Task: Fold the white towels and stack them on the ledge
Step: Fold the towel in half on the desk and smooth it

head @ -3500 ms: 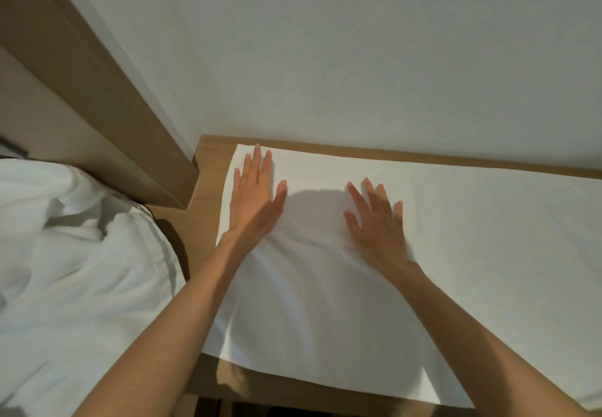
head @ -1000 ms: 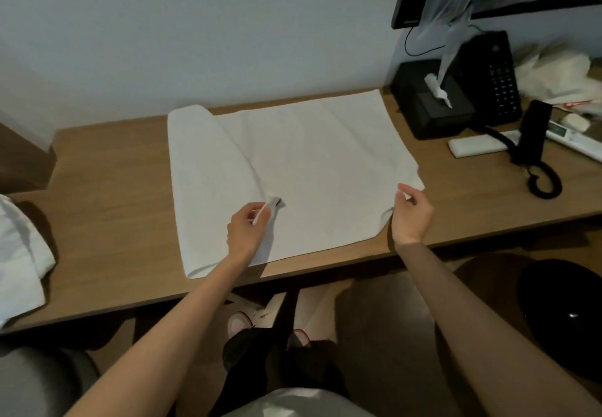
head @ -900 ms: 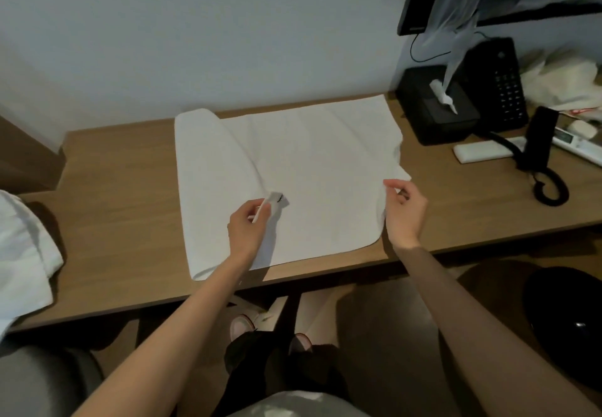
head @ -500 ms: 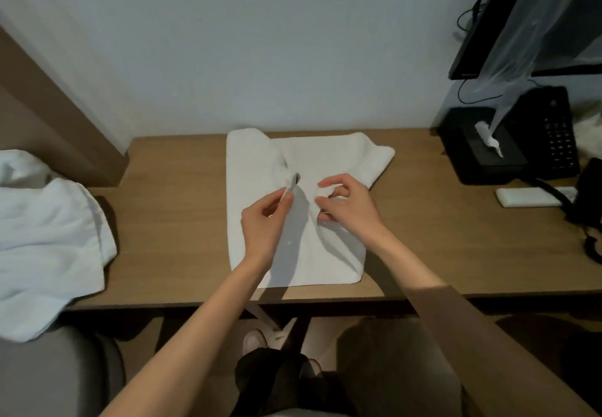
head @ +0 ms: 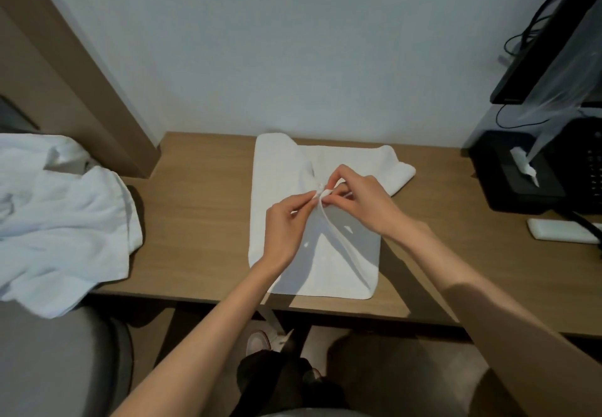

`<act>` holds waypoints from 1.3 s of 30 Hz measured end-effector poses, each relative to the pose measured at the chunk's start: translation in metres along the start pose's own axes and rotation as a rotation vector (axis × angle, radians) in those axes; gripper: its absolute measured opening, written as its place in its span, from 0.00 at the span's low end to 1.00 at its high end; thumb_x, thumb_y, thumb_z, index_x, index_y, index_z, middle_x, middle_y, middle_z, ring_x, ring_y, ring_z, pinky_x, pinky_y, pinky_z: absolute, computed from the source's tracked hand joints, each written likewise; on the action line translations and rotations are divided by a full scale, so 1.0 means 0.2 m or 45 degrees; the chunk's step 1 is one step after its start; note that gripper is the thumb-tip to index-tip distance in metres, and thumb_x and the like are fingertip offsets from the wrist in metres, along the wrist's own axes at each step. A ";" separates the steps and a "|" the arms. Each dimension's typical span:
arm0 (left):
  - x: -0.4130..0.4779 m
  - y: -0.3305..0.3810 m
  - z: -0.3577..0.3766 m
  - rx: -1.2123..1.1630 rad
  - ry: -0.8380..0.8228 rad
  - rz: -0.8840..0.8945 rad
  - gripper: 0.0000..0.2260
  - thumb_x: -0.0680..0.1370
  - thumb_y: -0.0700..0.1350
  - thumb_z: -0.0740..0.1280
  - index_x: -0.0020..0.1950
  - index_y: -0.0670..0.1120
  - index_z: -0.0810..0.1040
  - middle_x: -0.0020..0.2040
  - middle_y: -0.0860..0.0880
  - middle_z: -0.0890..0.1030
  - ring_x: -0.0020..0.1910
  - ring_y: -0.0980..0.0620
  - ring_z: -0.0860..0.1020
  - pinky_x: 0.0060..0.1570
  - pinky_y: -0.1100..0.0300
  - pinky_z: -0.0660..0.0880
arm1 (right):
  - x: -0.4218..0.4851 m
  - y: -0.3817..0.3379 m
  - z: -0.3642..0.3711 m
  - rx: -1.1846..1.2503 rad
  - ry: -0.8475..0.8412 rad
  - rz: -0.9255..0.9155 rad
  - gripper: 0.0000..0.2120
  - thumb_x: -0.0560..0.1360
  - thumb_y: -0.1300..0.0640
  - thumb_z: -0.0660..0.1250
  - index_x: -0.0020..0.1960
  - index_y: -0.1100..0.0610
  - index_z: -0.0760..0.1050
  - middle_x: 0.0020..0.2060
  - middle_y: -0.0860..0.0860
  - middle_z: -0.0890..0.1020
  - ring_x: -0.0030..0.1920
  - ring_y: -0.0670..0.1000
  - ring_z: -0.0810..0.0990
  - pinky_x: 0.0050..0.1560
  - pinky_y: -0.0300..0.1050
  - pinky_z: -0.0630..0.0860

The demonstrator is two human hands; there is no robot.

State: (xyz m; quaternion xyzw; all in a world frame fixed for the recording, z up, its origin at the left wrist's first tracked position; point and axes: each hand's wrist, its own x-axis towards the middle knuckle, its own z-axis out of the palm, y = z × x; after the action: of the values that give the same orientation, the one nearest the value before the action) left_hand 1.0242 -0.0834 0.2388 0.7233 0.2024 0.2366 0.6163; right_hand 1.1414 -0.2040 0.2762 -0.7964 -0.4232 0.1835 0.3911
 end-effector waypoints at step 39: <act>0.05 0.73 -1.17 -0.265 0.437 -0.272 0.13 0.77 0.32 0.52 0.46 0.43 0.74 0.35 0.43 0.76 0.24 0.50 0.79 0.25 0.62 0.77 | -0.01 -0.70 -0.24 0.414 1.204 -0.073 0.08 0.81 0.59 0.58 0.59 0.59 0.68 0.35 0.54 0.76 0.24 0.45 0.77 0.26 0.42 0.79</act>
State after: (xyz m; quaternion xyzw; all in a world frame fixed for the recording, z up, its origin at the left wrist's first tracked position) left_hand 0.8941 0.0851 0.4144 0.5796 0.3541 0.3091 0.6656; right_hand 1.0963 -0.1810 0.4142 -0.7093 -0.1871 -0.1450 0.6640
